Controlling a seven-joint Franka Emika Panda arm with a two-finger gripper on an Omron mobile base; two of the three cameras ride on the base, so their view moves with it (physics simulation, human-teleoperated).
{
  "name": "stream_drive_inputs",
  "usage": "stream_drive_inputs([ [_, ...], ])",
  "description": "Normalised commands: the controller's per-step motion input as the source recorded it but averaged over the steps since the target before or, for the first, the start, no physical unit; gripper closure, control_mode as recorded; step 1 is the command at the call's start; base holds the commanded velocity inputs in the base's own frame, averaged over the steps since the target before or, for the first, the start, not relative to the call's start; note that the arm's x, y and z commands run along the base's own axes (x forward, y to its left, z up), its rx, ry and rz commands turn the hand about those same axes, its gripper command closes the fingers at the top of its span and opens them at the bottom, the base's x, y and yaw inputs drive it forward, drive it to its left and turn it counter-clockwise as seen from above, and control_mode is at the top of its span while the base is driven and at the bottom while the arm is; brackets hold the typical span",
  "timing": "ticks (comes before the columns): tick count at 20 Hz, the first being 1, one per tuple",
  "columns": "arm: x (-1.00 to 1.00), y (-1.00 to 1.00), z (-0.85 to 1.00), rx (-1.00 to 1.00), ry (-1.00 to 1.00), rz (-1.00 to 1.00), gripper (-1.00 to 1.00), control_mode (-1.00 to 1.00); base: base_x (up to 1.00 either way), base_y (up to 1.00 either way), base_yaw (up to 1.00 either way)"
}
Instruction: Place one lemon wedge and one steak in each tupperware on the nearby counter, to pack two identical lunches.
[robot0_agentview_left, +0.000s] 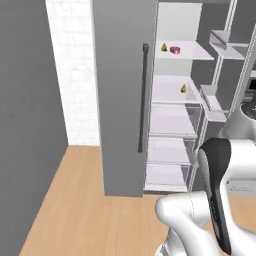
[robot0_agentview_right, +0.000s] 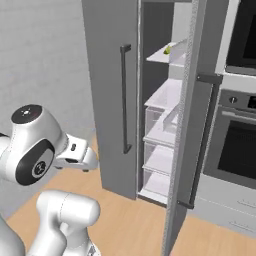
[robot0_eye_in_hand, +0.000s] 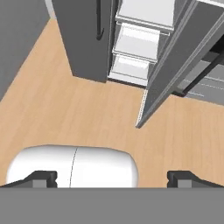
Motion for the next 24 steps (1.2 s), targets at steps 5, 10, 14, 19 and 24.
stream_drive_inputs([
  [5, 0.0, 0.0, 0.0, 0.0, 0.0, 0.0, -1.0, 1.0, 0.97, 0.44, -0.43],
  [10, 0.0, 0.0, 0.0, 0.0, 0.0, 0.0, -1.0, 1.0, 0.77, 0.1, -0.25],
  [14, 0.0, 0.0, 0.0, 0.0, 0.0, 0.0, -1.0, 1.0, 0.84, 0.07, -0.29],
  [19, 0.0, 0.0, 0.0, 0.0, 0.0, 0.0, -1.0, 1.0, 0.62, 0.0, -0.18],
  [24, 0.0, 0.0, 0.0, 0.0, 0.0, 0.0, -1.0, 1.0, 0.5, 0.0, -0.06],
])
